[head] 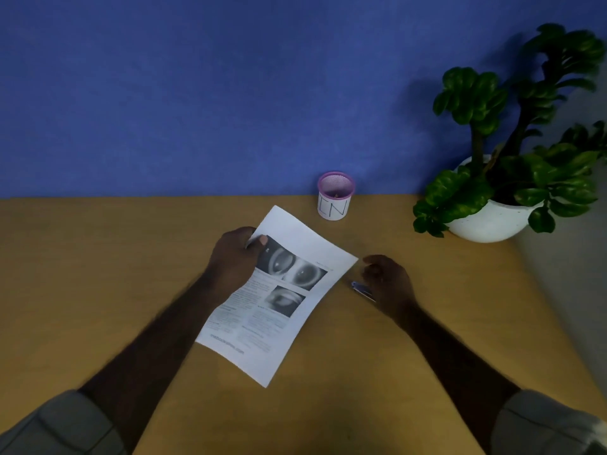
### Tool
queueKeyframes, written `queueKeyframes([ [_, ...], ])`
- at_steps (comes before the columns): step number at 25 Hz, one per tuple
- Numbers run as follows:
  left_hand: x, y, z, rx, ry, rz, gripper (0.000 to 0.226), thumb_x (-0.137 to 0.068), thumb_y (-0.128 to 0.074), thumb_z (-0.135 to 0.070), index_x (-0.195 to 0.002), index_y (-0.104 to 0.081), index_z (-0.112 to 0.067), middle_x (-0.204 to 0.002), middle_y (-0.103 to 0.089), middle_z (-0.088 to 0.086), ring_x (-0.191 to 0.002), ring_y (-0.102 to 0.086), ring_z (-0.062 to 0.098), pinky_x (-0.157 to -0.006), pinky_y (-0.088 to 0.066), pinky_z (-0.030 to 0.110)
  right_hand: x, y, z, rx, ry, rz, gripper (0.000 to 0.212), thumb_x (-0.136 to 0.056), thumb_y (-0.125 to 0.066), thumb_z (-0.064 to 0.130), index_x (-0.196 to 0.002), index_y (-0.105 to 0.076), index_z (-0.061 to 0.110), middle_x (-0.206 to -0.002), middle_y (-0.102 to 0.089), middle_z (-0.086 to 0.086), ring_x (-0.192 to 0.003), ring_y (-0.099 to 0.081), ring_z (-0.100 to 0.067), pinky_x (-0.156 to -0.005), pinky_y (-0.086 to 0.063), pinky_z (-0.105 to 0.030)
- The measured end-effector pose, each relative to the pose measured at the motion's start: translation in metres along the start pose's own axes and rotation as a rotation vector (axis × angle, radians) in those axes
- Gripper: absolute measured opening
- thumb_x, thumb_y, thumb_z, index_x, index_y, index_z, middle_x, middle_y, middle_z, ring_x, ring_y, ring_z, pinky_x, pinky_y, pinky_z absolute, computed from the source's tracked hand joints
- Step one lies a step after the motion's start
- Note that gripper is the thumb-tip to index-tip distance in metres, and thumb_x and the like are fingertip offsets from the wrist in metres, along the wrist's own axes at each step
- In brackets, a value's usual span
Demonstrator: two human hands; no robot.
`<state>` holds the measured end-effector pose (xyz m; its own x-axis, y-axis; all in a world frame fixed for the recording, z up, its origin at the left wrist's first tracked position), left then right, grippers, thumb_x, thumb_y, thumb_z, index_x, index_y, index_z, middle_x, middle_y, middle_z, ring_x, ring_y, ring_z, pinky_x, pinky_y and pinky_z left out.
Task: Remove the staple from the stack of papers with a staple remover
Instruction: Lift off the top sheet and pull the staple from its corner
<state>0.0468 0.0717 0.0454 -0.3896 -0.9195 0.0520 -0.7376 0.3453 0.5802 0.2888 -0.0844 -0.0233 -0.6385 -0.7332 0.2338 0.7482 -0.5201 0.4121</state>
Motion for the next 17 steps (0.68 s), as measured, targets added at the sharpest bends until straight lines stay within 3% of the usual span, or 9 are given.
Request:
queueKeyframes([
  [2,0.002,-0.001,-0.001,-0.041,-0.036,0.069,0.014,-0.098,-0.06,-0.018,-0.101,-0.072,-0.011,-0.099,-0.074,0.0,-0.091,-0.067,0.019,-0.083,-0.051,0.036,-0.006,0.006,-0.011,0.561,0.1,0.088,0.037,-0.089,-0.063,0.023,-0.125,-0.058,0.017,-0.123,-0.062,-0.008,-0.109,-0.06,-0.026,-0.092,-0.051,-0.042],
  [4,0.004,-0.003,-0.001,-0.07,-0.064,0.133,0.009,-0.095,-0.064,-0.016,-0.094,-0.072,-0.013,-0.091,-0.073,-0.001,-0.085,-0.067,0.018,-0.079,-0.051,0.037,-0.002,0.003,-0.02,0.841,0.187,0.203,0.037,-0.09,-0.059,0.028,-0.126,-0.053,0.022,-0.118,-0.059,-0.006,-0.11,-0.056,-0.029,-0.089,-0.048,-0.039],
  [7,0.009,-0.009,0.001,-0.111,-0.079,0.25,0.008,-0.094,-0.066,-0.016,-0.095,-0.074,-0.016,-0.089,-0.075,-0.002,-0.084,-0.068,0.017,-0.077,-0.052,0.037,0.006,-0.006,-0.028,0.837,0.187,0.231,0.041,-0.094,-0.051,0.021,-0.134,-0.045,0.028,-0.117,-0.056,-0.007,-0.103,-0.057,-0.026,-0.084,-0.053,-0.04],
  [10,0.012,-0.013,0.005,-0.122,-0.099,0.309,0.009,-0.095,-0.066,-0.017,-0.097,-0.074,-0.017,-0.091,-0.076,-0.005,-0.086,-0.069,0.014,-0.08,-0.052,0.035,0.012,-0.015,-0.027,0.671,0.046,0.198,0.056,-0.092,-0.054,0.014,-0.142,-0.036,0.032,-0.122,-0.05,-0.006,-0.094,-0.059,-0.021,-0.072,-0.058,-0.034],
  [14,0.013,-0.015,0.007,-0.163,-0.143,0.323,0.01,-0.097,-0.064,-0.018,-0.095,-0.074,-0.015,-0.09,-0.075,-0.004,-0.084,-0.067,0.011,-0.075,-0.048,0.032,0.014,-0.012,-0.028,0.684,-0.009,0.174,0.018,-0.092,-0.056,0.02,-0.109,-0.059,0.025,-0.101,-0.059,-0.004,-0.074,-0.064,-0.017,-0.065,-0.059,-0.034],
  [17,0.014,-0.013,0.01,-0.171,-0.143,0.382,0.01,-0.097,-0.064,-0.02,-0.095,-0.073,-0.017,-0.093,-0.075,-0.005,-0.086,-0.068,0.012,-0.077,-0.05,0.031,0.007,0.007,-0.027,0.921,0.173,0.186,0.047,-0.089,-0.053,0.014,-0.133,-0.048,0.029,-0.122,-0.055,-0.004,-0.102,-0.057,-0.019,-0.079,-0.054,-0.035],
])
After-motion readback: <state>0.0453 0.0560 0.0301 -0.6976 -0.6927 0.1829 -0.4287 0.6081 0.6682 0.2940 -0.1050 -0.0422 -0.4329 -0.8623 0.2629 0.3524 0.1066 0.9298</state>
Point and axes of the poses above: each hand's wrist, its own x-axis away from the middle knuckle, its own y-axis out of the back of the hand, z = x × y, the point moved 1 cm from there along -x, towards the middle knuckle
